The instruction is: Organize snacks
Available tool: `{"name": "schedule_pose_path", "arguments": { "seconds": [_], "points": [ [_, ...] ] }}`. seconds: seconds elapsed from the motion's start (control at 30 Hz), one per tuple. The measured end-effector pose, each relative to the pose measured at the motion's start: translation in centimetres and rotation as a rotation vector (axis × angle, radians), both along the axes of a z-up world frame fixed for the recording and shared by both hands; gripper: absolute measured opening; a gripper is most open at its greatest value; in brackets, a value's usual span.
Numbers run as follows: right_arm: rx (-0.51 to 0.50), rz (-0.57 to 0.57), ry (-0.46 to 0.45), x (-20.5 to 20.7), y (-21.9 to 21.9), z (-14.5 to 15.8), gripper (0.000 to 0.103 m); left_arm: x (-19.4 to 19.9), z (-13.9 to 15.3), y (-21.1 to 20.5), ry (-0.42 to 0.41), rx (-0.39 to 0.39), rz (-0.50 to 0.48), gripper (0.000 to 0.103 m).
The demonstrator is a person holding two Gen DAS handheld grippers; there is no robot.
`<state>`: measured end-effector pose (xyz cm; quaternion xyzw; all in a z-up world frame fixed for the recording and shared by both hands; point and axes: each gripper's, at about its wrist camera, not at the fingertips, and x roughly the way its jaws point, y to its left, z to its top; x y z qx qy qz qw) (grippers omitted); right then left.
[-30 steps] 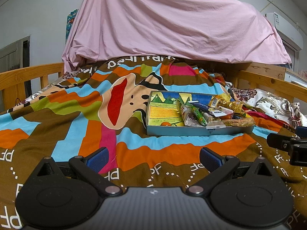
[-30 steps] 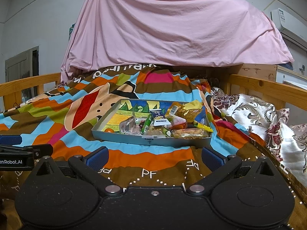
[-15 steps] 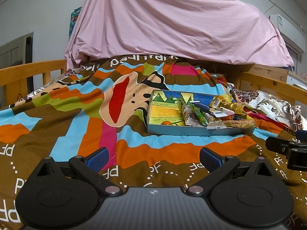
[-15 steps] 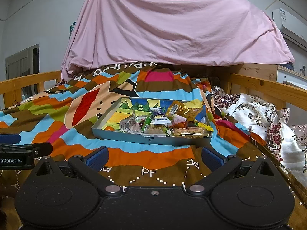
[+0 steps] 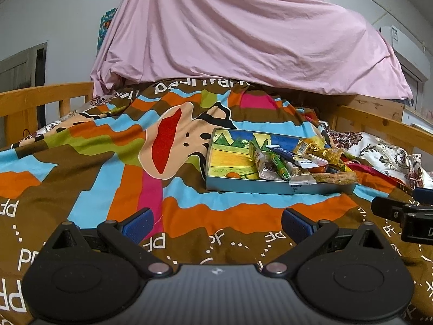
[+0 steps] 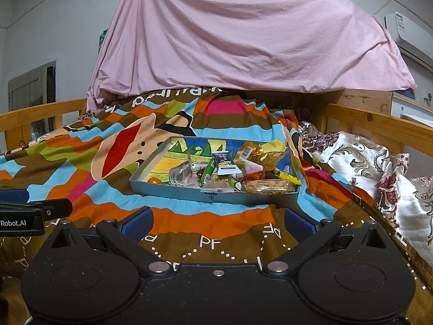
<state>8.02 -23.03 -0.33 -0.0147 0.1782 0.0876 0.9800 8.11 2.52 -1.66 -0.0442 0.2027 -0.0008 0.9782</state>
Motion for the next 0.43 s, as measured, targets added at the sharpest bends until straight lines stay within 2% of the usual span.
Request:
{"name": "schedule_pose_path", "arguments": {
  "seconds": [0.43],
  "points": [
    [-0.001,0.001,0.003,-0.01,0.07,-0.07,0.102,-0.26,0.21,-0.10,-0.020,0.011,-0.007,0.103]
  ]
}}
